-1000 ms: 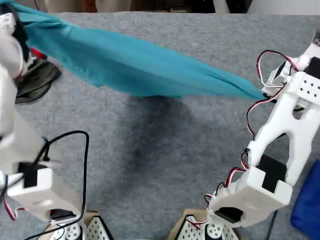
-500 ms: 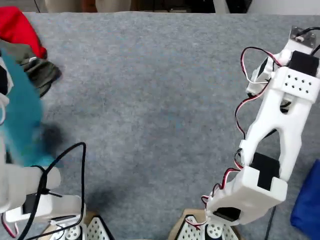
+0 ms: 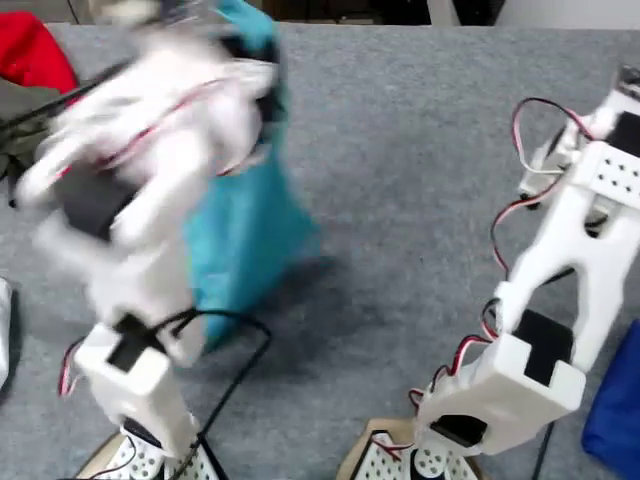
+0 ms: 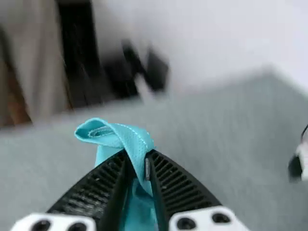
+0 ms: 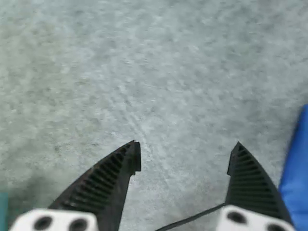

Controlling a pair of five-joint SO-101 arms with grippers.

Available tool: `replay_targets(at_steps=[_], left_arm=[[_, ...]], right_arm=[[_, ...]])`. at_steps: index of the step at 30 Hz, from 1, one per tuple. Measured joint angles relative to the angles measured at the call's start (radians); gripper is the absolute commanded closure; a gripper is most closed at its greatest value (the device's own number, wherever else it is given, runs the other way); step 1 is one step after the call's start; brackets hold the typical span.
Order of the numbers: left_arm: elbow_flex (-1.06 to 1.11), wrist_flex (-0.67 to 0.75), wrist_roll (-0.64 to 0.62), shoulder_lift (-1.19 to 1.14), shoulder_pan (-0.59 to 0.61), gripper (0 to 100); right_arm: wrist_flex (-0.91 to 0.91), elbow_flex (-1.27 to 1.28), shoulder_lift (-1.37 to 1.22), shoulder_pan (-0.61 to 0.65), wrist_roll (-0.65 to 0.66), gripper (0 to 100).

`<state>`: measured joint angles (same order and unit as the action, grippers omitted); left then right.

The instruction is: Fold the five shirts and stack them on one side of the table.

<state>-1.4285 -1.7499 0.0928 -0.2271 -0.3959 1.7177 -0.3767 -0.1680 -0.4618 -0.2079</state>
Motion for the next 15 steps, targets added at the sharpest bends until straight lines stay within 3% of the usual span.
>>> replay_targets(at_steps=[4,8,15], left_arm=[[0.23,0.0,-0.025,-0.1,-0.112,94],[0.41,0.0,-0.014,-0.149,-0.183,77],[0.436,0.0,-0.11,-0.15,-0.109,73]], right_arm=[[0.0,0.0,0.0,-0.058,0.161,70.2],[0.0,0.0,0.0,-0.089,0.347,70.2],[0.0,0.0,0.008,-0.092,0.611,70.2]])
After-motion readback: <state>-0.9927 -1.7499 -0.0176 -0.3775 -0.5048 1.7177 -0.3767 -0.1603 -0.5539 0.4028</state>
